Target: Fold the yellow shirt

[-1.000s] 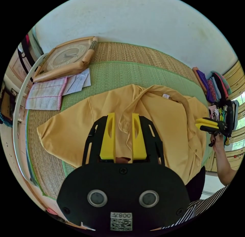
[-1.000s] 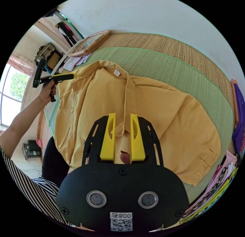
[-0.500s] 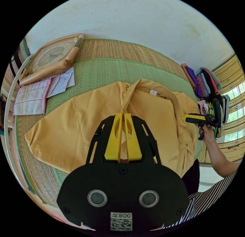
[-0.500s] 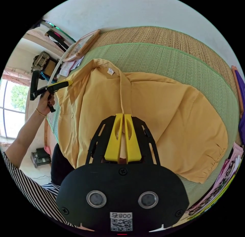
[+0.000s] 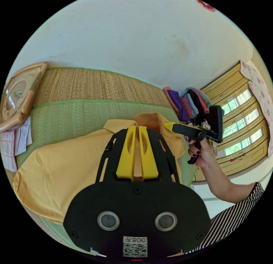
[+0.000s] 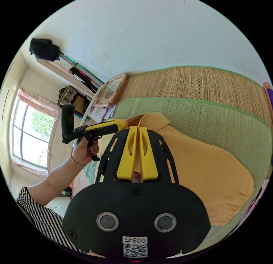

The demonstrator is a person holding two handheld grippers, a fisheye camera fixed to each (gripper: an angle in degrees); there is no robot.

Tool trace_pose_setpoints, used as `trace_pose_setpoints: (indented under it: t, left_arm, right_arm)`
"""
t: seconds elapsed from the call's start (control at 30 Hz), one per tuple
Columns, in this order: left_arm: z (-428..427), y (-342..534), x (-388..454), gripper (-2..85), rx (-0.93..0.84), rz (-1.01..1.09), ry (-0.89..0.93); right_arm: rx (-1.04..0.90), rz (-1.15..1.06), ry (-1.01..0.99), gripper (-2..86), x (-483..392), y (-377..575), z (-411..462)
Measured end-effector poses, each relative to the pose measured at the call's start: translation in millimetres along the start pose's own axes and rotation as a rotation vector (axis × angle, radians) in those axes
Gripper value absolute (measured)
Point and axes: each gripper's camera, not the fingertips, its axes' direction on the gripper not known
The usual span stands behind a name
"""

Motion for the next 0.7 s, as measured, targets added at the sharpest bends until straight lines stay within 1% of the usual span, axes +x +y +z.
trace_pose_setpoints:
  t: [0.03,0.07,0.1,0.2,0.27,0.33,0.37,0.43,0.53,0.6,0.63,0.7]
  left_arm:
    - [15,6,-2,4.1,-0.058,-0.018,-0.056]
    - [20,11,-4,4.6,-0.075,-0.025,-0.069]
    - [22,29,-9,5.3,-0.088,-0.027,-0.079]
    - [-7,99,-38,6.6,-0.018,-0.065,-0.037]
    - [-40,152,-66,6.9,0.048,-0.125,-0.043]
    - [-84,229,-114,7.0,0.111,-0.262,-0.117]
    - [-94,248,-127,7.0,0.118,-0.308,-0.143]
    - [-126,316,-175,6.9,0.139,-0.486,-0.211]
    - [-150,370,-213,6.9,0.18,-0.653,-0.289]
    - [-153,386,-228,7.0,0.196,-0.73,-0.316]
    - [-153,394,-237,6.8,0.22,-0.791,-0.317]
    - [-150,402,-249,6.3,0.25,-0.844,-0.281]
  right_arm:
    - [-0.067,0.022,-0.006,3.0,7,-7,19]
    - [-0.125,0.036,-0.002,4.4,13,-7,35]
    - [-0.142,0.041,0.002,5.1,16,-4,40]
    - [-0.113,0.026,0.014,6.0,29,27,37]
    - [-0.046,0.039,0.034,6.0,49,64,14]
    - [-0.013,0.081,0.068,5.6,70,95,-4]
    - [0.004,0.111,0.088,5.0,84,117,-16]
    - [0.017,0.165,0.14,4.2,104,148,-29]
    - [0.036,0.269,0.186,3.4,133,192,-44]
    - [0.042,0.326,0.209,3.1,145,211,-45]
    - [0.059,0.355,0.216,3.0,150,221,-46]
    - [0.066,0.388,0.234,2.9,154,231,-42]
